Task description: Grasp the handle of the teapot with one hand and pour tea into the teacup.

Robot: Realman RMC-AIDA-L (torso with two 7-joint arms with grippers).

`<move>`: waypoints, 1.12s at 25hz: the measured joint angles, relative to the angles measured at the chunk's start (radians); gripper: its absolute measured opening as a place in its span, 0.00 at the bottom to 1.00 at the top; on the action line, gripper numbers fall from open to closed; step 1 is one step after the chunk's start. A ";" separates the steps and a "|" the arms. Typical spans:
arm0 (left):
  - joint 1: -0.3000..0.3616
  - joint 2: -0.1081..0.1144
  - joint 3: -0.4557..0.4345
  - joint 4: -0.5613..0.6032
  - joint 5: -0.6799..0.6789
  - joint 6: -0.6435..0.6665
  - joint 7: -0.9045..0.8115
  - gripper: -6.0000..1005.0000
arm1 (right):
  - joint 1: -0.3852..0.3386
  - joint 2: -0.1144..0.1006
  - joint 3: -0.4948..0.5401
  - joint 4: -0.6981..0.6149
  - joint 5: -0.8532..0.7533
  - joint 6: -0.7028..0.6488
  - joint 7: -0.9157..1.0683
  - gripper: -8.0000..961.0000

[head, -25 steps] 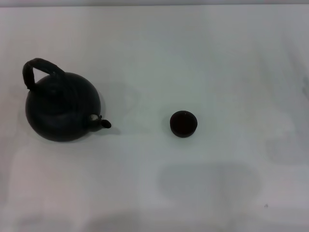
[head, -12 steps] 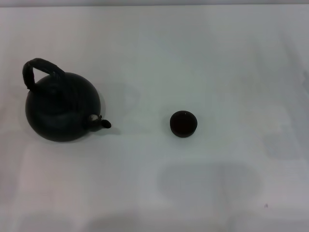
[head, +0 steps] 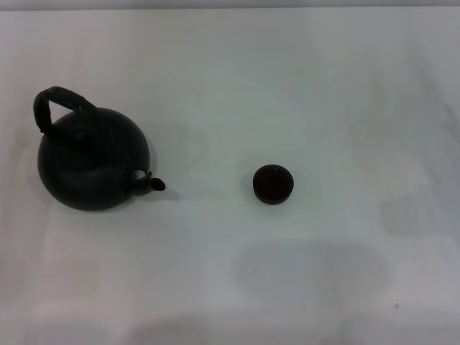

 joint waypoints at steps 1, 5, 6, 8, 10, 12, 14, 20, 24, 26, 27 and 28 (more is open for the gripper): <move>0.000 0.000 0.000 0.000 0.000 0.000 0.000 0.72 | 0.001 0.000 -0.006 0.000 0.000 0.000 -0.007 0.88; -0.013 0.001 0.000 -0.004 -0.004 -0.002 0.027 0.72 | 0.008 0.001 -0.013 0.000 -0.001 0.000 -0.011 0.88; -0.013 0.001 0.000 -0.004 -0.004 -0.002 0.027 0.72 | 0.010 0.001 -0.016 0.001 -0.001 0.000 -0.009 0.88; -0.016 0.001 0.000 -0.004 -0.005 -0.002 0.028 0.72 | 0.014 0.001 -0.020 0.005 -0.001 0.000 -0.006 0.88; -0.017 0.001 0.000 -0.005 -0.005 -0.002 0.028 0.72 | 0.018 0.002 -0.021 0.009 -0.001 0.000 -0.005 0.88; -0.017 0.001 0.000 -0.006 -0.005 -0.002 0.028 0.72 | 0.021 0.003 -0.021 0.010 -0.001 0.000 -0.004 0.88; -0.015 0.001 0.000 -0.006 -0.005 -0.003 0.028 0.72 | 0.021 0.003 -0.021 0.010 -0.001 0.000 -0.003 0.88; -0.004 0.000 0.000 -0.007 -0.012 0.000 0.028 0.72 | 0.021 0.003 -0.021 0.011 -0.001 -0.001 -0.002 0.88; -0.001 0.000 0.000 -0.011 -0.013 0.002 0.028 0.72 | 0.020 0.003 -0.021 0.012 -0.001 -0.001 -0.002 0.88; -0.001 0.000 0.000 -0.014 -0.013 0.003 0.028 0.72 | 0.020 0.003 -0.021 0.012 -0.001 -0.001 -0.002 0.88; 0.000 0.000 0.000 -0.014 -0.013 0.003 0.028 0.72 | 0.019 0.003 -0.021 0.012 0.000 -0.001 -0.002 0.88; 0.000 0.000 0.000 -0.014 -0.013 0.003 0.028 0.72 | 0.019 0.003 -0.021 0.012 0.000 -0.001 -0.002 0.88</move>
